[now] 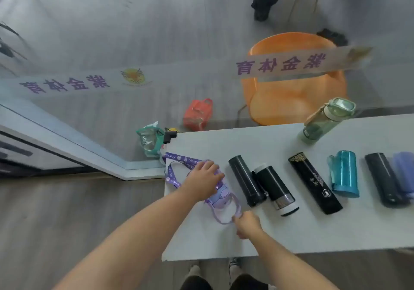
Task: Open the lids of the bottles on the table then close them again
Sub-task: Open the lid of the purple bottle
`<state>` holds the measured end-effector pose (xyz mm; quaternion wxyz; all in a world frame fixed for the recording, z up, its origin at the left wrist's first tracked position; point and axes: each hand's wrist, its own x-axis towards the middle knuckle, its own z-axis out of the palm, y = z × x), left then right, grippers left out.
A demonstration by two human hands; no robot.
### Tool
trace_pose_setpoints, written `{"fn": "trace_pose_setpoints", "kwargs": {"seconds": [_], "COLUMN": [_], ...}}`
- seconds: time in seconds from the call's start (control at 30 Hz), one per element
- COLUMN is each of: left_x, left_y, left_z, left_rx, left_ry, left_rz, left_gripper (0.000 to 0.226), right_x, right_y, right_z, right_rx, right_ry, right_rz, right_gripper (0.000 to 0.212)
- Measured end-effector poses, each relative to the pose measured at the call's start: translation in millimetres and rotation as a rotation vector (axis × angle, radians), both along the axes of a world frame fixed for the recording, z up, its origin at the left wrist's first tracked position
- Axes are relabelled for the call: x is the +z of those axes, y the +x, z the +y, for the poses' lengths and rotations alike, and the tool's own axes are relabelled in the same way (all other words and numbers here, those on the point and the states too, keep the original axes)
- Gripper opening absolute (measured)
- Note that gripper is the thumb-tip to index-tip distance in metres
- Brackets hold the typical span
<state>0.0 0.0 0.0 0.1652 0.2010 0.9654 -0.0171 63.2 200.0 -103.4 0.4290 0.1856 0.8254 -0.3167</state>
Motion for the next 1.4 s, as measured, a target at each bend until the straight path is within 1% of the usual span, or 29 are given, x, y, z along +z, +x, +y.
{"fn": "trace_pose_setpoints", "kwargs": {"seconds": [0.07, 0.13, 0.17, 0.23, 0.27, 0.3, 0.37, 0.43, 0.5, 0.6, 0.7, 0.83, 0.93, 1.03, 1.1, 1.17, 1.23, 1.4], "left_x": [-10, -18, -24, -33, -35, -40, -46, -46, -45, -41, -42, -39, -35, -31, -29, -28, -25, -13], "left_y": [-15, -23, -26, -23, -21, -17, -8, 1, 13, 32, 50, 65, 71, 75, 78, 81, 83, 84], "left_z": [-3, -10, -13, -24, -31, -38, -53, -70, -84, -101, -116, -128, -131, -130, -127, -122, -116, -100], "left_rx": [-0.058, -0.11, -0.126, -0.154, -0.149, -0.139, -0.124, -0.09, -0.047, 0.088, 0.26, 0.442, 0.555, 0.606, 0.598, 0.588, 0.597, 0.635], "left_ry": [-0.067, -0.122, -0.128, -0.131, -0.132, -0.114, -0.074, -0.042, -0.008, 0.055, 0.2, 0.452, 0.61, 0.677, 0.693, 0.712, 0.725, 0.749], "left_rz": [-0.091, -0.152, -0.156, -0.15, -0.143, -0.124, -0.075, -0.051, -0.046, -0.056, -0.14, -0.263, -0.228, -0.197, -0.209, -0.221, -0.212, -0.118], "left_gripper": [0.061, 0.07, 0.073, 0.076, 0.077, 0.079, 0.08, 0.079, 0.078, 0.07, 0.071, 0.081, 0.093, 0.095, 0.094, 0.093, 0.093, 0.087], "right_x": [-8, -10, -12, -13, -8, 0, 14, 30, 48, 84, 127, 166, 183, 194, 193, 187, 179, 170], "right_y": [-2, 1, 2, 1, 1, -1, -5, -15, -26, -46, -67, -85, -91, -90, -87, -86, -90, -98], "right_z": [-4, -9, -12, -20, -24, -28, -34, -41, -48, -61, -80, -107, -128, -143, -146, -145, -141, -130], "right_rx": [-0.132, -0.314, -0.44, -0.648, -0.713, -0.741, -0.754, -0.685, -0.544, -0.213, 0.093, 0.374, 0.595, 0.782, 0.862, 0.882, 0.857, 0.798], "right_ry": [-0.025, -0.103, -0.158, -0.25, -0.268, -0.263, -0.245, -0.202, -0.121, 0.023, 0.14, 0.197, 0.252, 0.306, 0.314, 0.282, 0.227, 0.104], "right_rz": [-0.056, -0.107, -0.13, -0.164, -0.159, -0.145, -0.096, -0.018, 0.094, 0.339, 0.532, 0.606, 0.641, 0.651, 0.642, 0.65, 0.666, 0.658], "right_gripper": [0.033, 0.029, 0.025, 0.009, 0.005, 0.008, 0.01, 0.009, 0.012, 0.008, 0.003, 0.01, 0.023, 0.034, 0.033, 0.03, 0.028, 0.035]}}
